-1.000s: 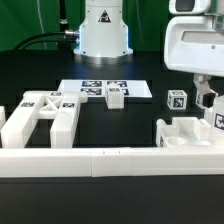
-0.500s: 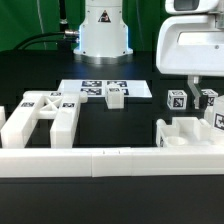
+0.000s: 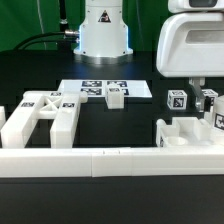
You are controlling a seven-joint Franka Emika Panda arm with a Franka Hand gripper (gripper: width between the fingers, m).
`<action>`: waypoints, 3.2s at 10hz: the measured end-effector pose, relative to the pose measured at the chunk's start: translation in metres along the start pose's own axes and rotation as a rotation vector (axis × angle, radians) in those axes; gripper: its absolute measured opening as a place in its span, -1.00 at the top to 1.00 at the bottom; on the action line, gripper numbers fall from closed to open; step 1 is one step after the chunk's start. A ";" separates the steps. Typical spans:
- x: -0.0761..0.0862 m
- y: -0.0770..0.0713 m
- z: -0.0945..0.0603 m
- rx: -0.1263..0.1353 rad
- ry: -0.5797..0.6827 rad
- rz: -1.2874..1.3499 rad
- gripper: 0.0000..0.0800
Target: Assemble chair
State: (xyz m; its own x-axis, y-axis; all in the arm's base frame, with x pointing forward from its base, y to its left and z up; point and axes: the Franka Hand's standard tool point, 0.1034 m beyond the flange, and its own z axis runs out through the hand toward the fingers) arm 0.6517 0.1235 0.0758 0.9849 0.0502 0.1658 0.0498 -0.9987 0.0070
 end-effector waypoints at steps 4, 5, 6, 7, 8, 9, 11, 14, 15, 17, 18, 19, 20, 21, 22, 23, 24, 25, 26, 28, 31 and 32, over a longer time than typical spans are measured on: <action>0.001 0.002 0.000 -0.010 0.002 -0.256 -0.62; 0.001 0.002 0.000 -0.010 0.002 -0.242 -0.29; 0.001 0.003 0.000 -0.010 0.002 -0.242 -0.29; 0.001 0.003 0.000 -0.010 0.002 -0.227 0.05; 0.001 0.003 0.000 -0.010 0.003 -0.211 0.29; 0.001 0.003 0.000 -0.010 0.003 -0.211 0.29; 0.001 0.001 0.000 -0.006 0.003 -0.051 0.29; 0.001 0.010 0.001 -0.015 0.008 0.257 0.29; 0.000 0.013 0.001 -0.016 0.014 0.330 0.29; -0.002 0.020 0.001 -0.023 0.013 0.458 0.28; -0.003 0.027 0.001 -0.040 0.007 0.562 0.28; -0.004 0.033 0.000 -0.054 0.007 0.602 0.28; -0.004 0.033 0.000 -0.056 0.008 0.608 0.24; -0.004 0.032 0.001 -0.055 0.008 0.610 0.24; -0.004 0.032 0.000 -0.055 0.008 0.594 -0.20; -0.003 0.029 -0.009 -0.048 0.007 0.522 -0.20; -0.006 0.028 -0.025 -0.034 0.013 0.436 -0.54; -0.016 0.034 -0.040 -0.025 0.016 0.356 -0.60; -0.023 0.043 -0.050 -0.022 0.014 0.320 -0.62; -0.025 0.045 -0.051 -0.023 0.012 0.326 -0.62; -0.026 0.048 -0.051 -0.022 0.025 0.283 -0.62; -0.038 0.060 -0.050 -0.018 0.065 0.182 -0.62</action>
Offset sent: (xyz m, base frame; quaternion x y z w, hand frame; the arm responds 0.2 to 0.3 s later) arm 0.0000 0.0033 0.0002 0.0049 0.0002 -0.1903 0.9817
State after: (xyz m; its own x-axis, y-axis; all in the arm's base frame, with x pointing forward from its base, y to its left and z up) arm 0.6085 0.0618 0.1196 0.9645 -0.1313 0.2292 -0.1322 -0.9912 -0.0116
